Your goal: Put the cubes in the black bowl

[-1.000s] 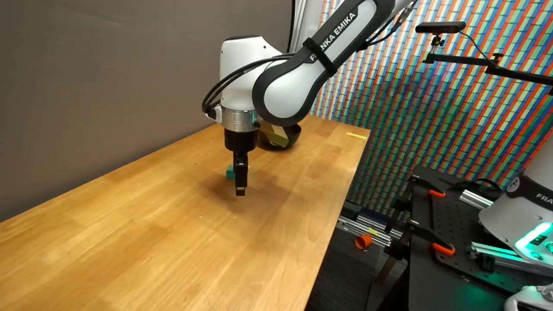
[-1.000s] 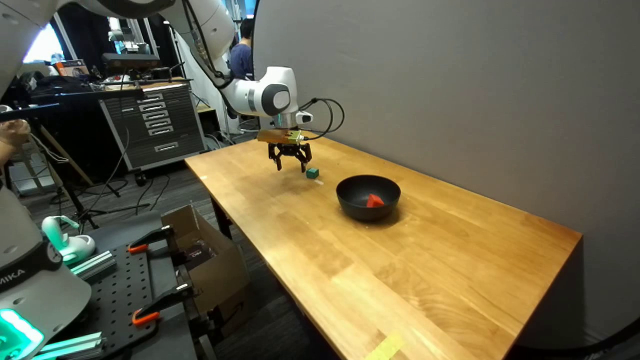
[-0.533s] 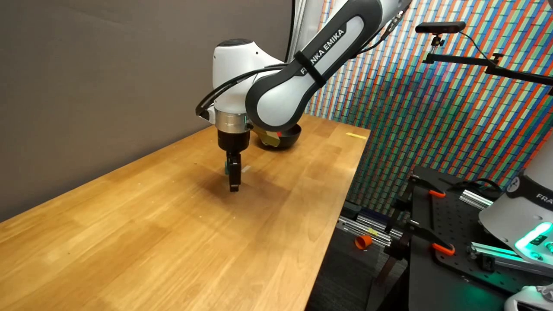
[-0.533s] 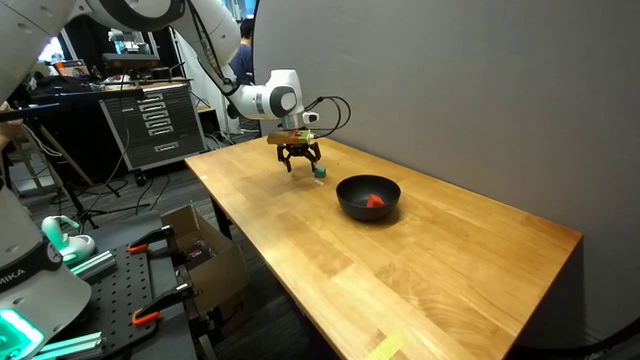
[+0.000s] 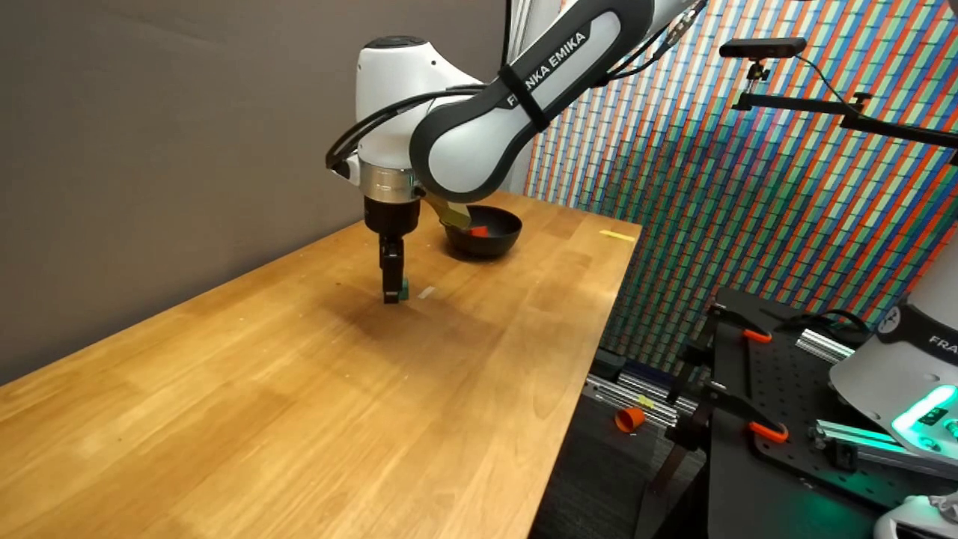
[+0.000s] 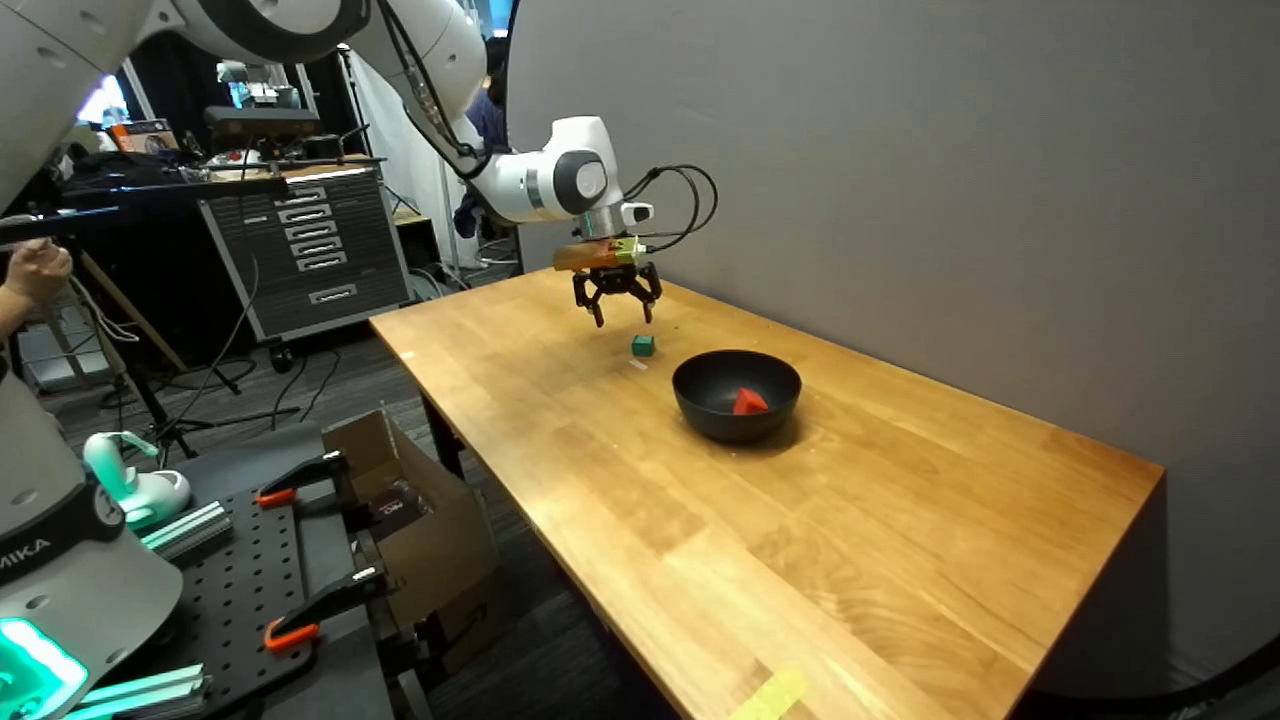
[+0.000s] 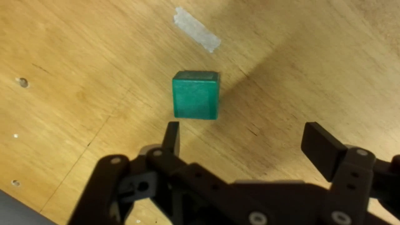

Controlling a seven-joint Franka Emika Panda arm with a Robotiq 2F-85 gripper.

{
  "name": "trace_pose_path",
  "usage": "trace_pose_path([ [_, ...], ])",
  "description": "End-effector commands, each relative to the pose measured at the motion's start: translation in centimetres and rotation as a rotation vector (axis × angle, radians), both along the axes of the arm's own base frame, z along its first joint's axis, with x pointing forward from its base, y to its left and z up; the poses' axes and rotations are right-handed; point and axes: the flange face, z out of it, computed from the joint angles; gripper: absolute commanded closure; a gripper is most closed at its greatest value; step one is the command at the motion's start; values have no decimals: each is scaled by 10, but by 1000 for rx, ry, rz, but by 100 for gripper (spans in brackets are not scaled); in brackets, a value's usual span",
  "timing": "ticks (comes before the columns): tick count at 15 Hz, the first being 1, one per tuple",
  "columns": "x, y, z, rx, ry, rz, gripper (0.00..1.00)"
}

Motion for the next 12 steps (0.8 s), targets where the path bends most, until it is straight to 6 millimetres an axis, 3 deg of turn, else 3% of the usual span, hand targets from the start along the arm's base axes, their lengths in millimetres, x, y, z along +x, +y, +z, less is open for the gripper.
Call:
trace_pose_path([
  [1, 12, -21, -13, -42, 14, -13, 0],
  [3, 12, -34, -26, -48, 38, -28, 0],
  [4, 12, -36, -31, -42, 47, -22, 25],
  [6, 10, -38, -42, -34, 54, -8, 32],
  [10, 9, -31, -44, -11, 65, 16, 64],
  [11, 10, -31, -43, -11, 64, 20, 21],
  [12, 10, -30, -41, -13, 61, 27, 25],
])
